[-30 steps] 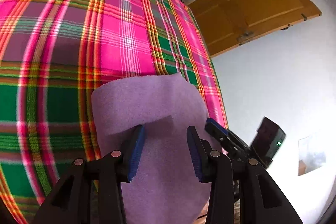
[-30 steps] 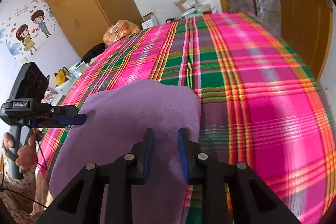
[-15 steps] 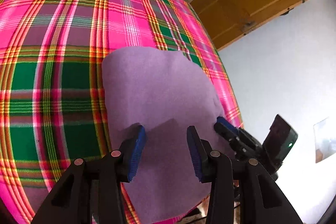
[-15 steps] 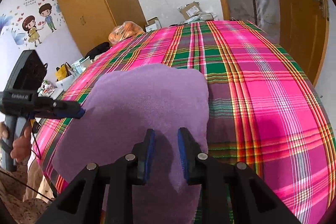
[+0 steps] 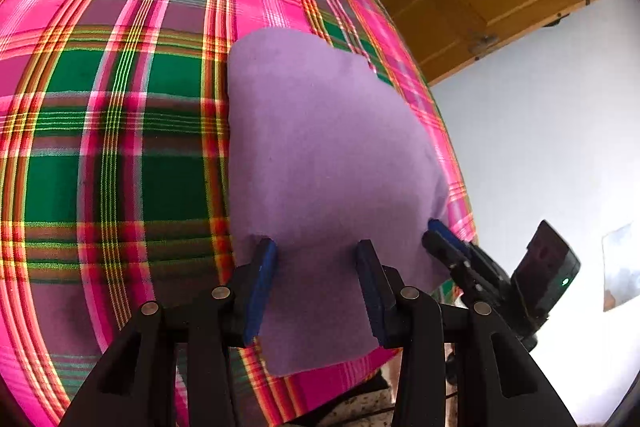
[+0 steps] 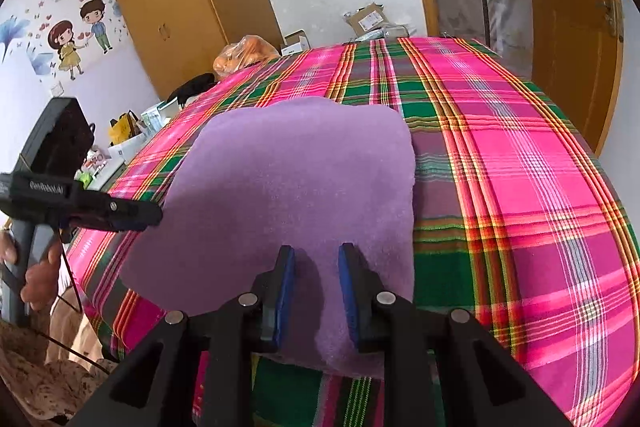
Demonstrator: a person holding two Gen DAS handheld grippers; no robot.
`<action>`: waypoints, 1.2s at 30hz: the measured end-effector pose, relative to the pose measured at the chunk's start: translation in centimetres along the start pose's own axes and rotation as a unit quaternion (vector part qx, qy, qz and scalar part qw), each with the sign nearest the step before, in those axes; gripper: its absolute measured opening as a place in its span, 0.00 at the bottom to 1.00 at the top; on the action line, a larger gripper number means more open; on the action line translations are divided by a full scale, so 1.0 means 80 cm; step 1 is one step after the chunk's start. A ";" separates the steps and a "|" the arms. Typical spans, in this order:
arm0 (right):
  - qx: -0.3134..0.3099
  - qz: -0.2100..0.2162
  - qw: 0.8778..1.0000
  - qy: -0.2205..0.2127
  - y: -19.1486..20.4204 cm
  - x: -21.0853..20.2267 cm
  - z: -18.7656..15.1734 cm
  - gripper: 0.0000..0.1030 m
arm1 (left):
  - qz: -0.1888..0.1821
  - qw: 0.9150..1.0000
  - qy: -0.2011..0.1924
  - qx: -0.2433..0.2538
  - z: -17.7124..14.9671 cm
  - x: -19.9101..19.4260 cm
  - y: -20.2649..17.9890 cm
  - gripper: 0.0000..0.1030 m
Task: Fold clothes
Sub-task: 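Grasp the lavender bundle's edge with both grippers side by side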
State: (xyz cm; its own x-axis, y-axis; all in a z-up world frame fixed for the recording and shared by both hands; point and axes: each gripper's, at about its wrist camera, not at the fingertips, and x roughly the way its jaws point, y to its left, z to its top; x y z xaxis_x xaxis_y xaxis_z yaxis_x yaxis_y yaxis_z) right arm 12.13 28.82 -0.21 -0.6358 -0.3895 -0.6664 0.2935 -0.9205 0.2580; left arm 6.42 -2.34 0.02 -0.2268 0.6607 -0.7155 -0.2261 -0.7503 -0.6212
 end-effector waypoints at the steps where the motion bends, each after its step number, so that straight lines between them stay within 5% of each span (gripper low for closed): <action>1: 0.003 -0.002 1.000 0.002 0.001 -0.001 0.001 0.22 | -0.001 1.000 0.000 -0.001 -0.001 -0.001 0.001 0.42; 17: -0.005 -0.026 1.000 0.009 0.015 -0.024 -0.014 0.22 | 0.001 1.000 0.006 0.009 -0.017 -0.007 0.008 0.42; 22: -0.005 -0.031 0.999 0.010 0.001 -0.033 -0.001 0.22 | -0.005 1.000 0.022 -0.021 -0.005 -0.013 0.030 0.42; 28: 0.026 -0.022 0.999 0.011 -0.027 -0.035 0.020 0.40 | -0.005 0.999 0.023 -0.035 0.011 -0.013 0.042 0.47; 36: 0.099 0.043 0.993 0.040 -0.080 -0.002 0.045 0.46 | -0.047 0.996 0.041 -0.059 0.041 0.008 0.046 0.53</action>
State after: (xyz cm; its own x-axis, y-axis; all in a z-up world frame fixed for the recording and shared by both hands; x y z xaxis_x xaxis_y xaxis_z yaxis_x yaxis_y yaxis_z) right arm 7.78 34.66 0.82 -0.5543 -0.4696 -0.6872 0.1918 -0.8755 0.4436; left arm 2.31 -4.59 -1.69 -0.1311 0.7277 -0.6732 -0.1291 -0.6859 -0.7162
